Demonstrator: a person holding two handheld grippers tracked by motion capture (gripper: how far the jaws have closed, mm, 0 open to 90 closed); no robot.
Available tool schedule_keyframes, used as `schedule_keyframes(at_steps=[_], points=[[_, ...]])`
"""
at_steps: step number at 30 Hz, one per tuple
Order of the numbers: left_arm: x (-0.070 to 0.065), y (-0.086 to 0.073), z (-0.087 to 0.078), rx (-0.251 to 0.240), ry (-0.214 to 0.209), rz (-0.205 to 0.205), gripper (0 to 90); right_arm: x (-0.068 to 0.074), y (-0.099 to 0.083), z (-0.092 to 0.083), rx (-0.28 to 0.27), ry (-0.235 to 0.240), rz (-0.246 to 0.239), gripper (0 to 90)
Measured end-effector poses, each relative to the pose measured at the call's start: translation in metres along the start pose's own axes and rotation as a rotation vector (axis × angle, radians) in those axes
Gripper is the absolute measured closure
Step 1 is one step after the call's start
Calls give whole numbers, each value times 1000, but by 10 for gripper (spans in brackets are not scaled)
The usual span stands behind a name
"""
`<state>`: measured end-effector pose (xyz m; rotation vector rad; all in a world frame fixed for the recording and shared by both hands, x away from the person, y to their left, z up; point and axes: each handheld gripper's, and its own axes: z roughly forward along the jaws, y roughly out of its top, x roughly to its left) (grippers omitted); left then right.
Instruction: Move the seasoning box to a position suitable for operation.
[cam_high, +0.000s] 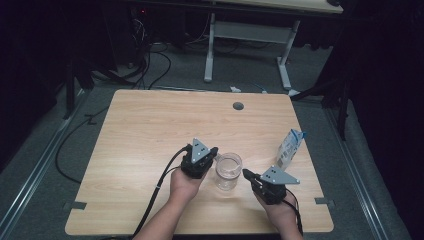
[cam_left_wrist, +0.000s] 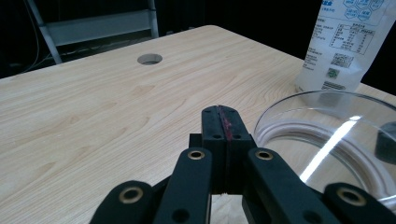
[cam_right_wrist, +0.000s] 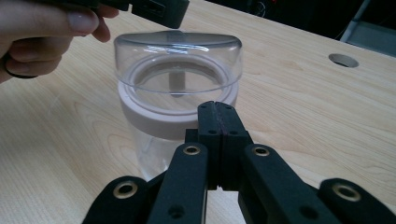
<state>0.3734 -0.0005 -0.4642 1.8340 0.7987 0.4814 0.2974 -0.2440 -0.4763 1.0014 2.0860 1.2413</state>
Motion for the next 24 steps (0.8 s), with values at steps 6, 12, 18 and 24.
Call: schedule_keyframes(at_steps=[6,12,18,24], points=[[0,0,0,-1,-1,-2,900,4,2,1,-2,13,-10,899],[0,0,-4,-15,-4,-17,900,6,3,0,-8,19,-10,899],[1,-4,-18,-41,-5,-20,900,7,3,1,-7,25,-11,899],[0,-21,-32,-41,-14,-46,900,9,3,2,-9,26,-13,899]])
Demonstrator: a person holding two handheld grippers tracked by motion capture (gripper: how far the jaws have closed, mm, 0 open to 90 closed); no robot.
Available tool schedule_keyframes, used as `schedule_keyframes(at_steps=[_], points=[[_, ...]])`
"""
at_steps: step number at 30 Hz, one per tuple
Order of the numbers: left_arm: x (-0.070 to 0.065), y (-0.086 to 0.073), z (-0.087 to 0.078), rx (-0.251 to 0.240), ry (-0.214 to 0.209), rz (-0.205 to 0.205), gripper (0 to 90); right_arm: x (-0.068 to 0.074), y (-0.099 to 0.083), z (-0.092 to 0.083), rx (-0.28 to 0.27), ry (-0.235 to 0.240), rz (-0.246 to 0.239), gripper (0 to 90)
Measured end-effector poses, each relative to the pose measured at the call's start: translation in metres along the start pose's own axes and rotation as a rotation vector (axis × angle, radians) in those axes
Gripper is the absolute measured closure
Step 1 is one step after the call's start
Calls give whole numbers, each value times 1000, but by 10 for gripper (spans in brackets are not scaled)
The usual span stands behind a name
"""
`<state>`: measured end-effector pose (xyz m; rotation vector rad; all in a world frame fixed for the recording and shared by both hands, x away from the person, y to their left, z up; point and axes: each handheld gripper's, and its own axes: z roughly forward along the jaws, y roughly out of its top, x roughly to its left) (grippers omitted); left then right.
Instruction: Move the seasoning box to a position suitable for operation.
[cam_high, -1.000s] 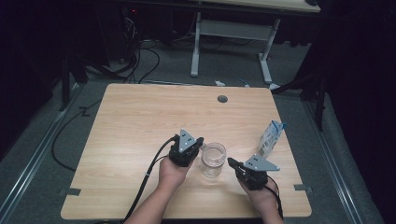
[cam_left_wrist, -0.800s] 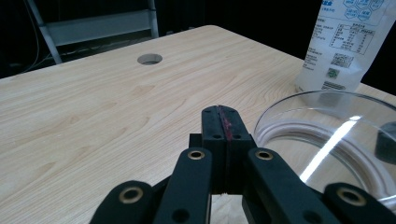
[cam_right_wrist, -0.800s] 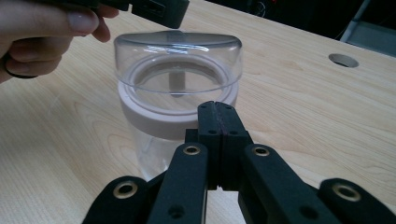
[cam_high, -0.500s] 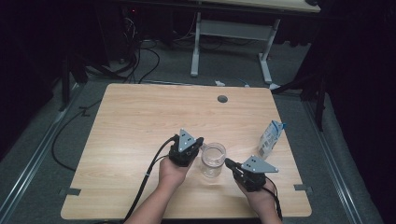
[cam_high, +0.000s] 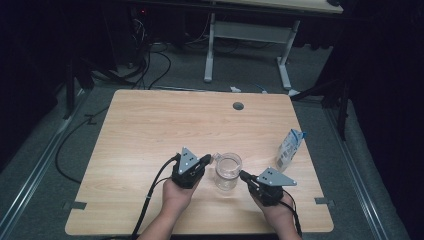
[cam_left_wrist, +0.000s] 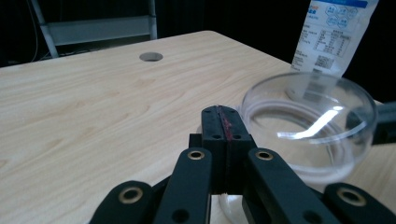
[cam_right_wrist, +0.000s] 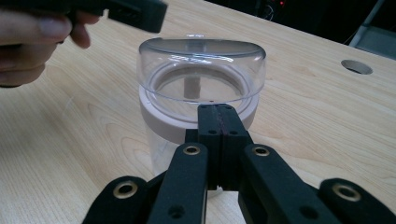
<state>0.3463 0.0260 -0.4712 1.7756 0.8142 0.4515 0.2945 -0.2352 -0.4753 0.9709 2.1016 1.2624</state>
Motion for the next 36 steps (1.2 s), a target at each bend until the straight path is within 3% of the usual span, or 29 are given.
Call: schedule_keyframes(at_steps=[7,14,17,25,36], points=[[-4,-17,-11,27,-43,-13,896,-1,1,-1,-10,5,14,899],[-19,-20,-18,39,-74,54,887,-1,4,-4,-22,10,28,899],[-23,-21,-19,39,-83,59,890,0,5,-5,-29,8,25,899],[-32,-24,-17,26,-117,35,897,0,8,-7,-40,9,20,899],[-31,-22,-14,13,-134,11,898,1,9,-7,-43,10,17,899]])
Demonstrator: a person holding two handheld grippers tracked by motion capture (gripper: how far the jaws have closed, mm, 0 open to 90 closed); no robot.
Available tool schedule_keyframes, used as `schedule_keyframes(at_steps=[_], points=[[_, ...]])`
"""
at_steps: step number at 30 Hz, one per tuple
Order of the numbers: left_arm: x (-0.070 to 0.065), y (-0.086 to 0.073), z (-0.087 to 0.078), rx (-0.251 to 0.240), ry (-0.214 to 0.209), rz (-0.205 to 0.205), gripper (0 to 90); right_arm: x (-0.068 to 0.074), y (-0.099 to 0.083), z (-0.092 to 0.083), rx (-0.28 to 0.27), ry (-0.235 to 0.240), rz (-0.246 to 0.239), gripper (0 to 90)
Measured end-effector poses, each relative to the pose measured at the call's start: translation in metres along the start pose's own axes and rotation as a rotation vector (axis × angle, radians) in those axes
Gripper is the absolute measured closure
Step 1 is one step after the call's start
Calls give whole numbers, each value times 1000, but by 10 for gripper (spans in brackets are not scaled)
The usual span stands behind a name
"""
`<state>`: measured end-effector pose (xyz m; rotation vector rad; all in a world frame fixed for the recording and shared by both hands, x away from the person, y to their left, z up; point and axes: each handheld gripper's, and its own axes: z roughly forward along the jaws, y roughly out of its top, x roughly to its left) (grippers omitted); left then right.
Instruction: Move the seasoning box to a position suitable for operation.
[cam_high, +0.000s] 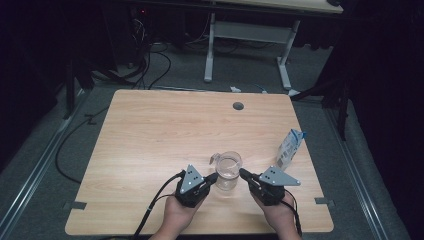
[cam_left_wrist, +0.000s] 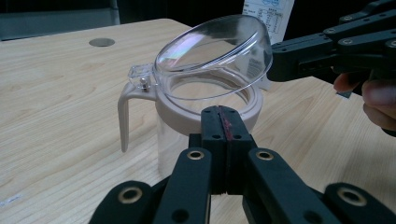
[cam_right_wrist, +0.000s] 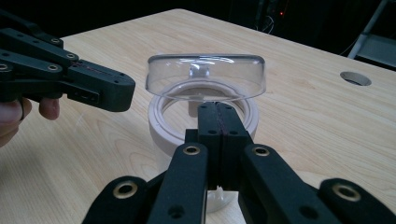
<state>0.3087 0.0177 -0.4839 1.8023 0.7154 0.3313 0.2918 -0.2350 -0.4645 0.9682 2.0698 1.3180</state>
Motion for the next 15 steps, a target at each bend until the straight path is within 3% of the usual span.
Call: schedule_keyframes(at_steps=[15], points=[[-3,2,10,-3,-20,-14,898,1,1,1,1,4,-2,899]])
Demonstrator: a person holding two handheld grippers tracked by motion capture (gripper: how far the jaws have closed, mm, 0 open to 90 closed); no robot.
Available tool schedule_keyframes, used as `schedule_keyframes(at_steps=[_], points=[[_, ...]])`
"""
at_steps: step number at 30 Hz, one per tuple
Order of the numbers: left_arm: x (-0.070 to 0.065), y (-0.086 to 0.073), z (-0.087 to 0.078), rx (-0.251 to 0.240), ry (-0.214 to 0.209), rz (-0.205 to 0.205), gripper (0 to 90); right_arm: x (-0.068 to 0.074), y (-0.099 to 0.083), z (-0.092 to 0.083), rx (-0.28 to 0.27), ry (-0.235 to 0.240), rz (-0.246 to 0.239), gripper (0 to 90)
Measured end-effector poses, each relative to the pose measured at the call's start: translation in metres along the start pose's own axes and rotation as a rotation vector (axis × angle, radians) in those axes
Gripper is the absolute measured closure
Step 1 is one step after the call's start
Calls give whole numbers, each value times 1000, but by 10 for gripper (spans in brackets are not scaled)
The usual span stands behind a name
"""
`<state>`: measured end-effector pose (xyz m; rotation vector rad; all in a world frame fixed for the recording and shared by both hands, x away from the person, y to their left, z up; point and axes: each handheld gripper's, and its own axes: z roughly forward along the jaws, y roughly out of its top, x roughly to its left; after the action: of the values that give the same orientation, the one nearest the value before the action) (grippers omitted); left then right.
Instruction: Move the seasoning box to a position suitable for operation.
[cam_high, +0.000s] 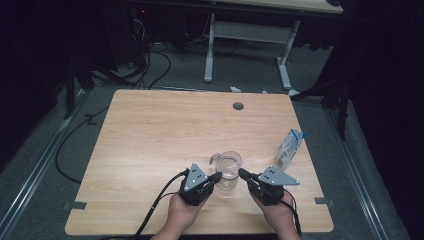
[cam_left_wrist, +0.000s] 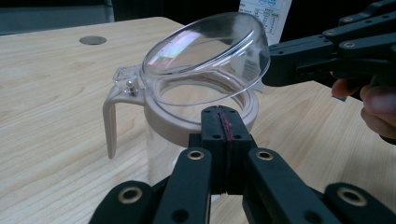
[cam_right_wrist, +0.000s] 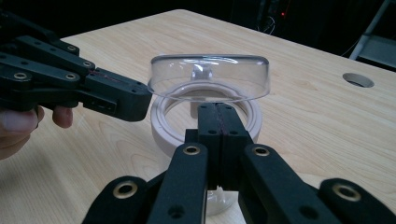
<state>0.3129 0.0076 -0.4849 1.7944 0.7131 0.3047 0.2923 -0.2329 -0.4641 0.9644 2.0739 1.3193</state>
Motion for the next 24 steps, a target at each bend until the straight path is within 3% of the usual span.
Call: schedule_keyframes(at_steps=[15,24], points=[[-2,3,1,-11,-2,-6,899,-2,-3,7,12,8,15,899],[3,9,-4,-47,11,-25,899,-3,-6,9,6,10,15,900]])
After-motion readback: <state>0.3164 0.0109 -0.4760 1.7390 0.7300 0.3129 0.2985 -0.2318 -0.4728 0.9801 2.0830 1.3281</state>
